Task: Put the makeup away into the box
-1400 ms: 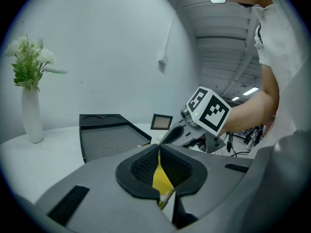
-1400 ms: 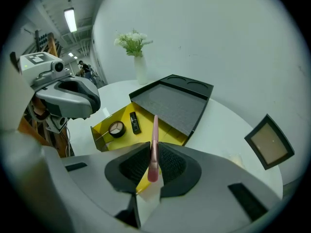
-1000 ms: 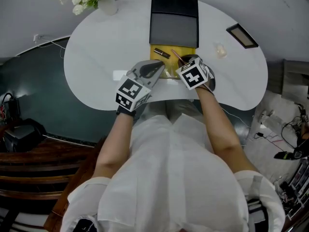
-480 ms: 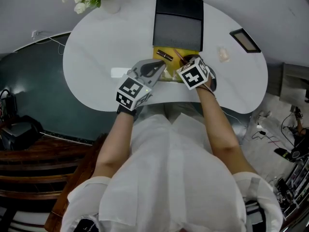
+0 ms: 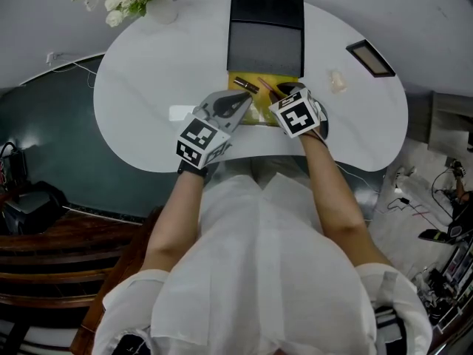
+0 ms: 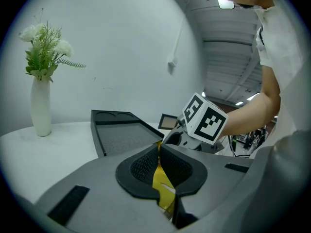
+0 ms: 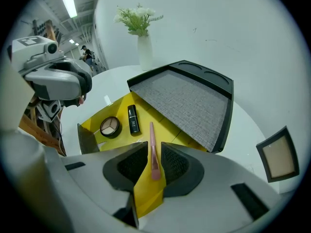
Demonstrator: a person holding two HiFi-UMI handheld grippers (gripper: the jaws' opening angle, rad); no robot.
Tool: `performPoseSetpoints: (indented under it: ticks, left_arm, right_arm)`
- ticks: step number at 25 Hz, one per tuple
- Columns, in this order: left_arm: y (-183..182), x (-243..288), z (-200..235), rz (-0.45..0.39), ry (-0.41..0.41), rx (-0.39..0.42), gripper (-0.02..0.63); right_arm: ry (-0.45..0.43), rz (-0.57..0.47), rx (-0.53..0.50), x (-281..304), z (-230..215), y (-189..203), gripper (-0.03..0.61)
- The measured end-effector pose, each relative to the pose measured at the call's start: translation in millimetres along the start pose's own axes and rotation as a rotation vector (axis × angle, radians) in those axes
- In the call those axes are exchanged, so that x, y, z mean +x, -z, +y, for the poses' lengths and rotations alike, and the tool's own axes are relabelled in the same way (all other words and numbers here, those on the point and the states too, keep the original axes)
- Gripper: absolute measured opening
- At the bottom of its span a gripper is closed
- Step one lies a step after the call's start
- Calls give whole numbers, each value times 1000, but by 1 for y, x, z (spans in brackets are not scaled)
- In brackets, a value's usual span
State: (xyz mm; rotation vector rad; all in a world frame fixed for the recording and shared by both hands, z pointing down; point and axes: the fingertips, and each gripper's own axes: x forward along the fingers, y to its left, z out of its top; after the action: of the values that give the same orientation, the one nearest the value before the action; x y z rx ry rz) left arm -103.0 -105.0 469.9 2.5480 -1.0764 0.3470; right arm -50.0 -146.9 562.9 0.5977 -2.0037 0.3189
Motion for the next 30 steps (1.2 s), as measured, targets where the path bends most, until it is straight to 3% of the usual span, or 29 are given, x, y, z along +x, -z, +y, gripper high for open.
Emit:
performPoseSetpoints:
  ticks: [8, 15, 24, 30]
  left_arm:
    - [-9, 11, -10, -1, 11, 20, 26]
    - [-29, 42, -30, -17, 59, 42, 26]
    - [-49, 95, -63, -11, 123, 72, 26]
    - [-53, 124, -77, 9, 124, 73, 26]
  right_arm:
    - [10, -91, 47, -29, -12, -5, 71]
    - [78, -167, 108, -64, -55, 9, 72]
    - [183, -189, 209, -93, -134, 59, 138]
    - [193, -149, 227, -90, -170, 92, 170]
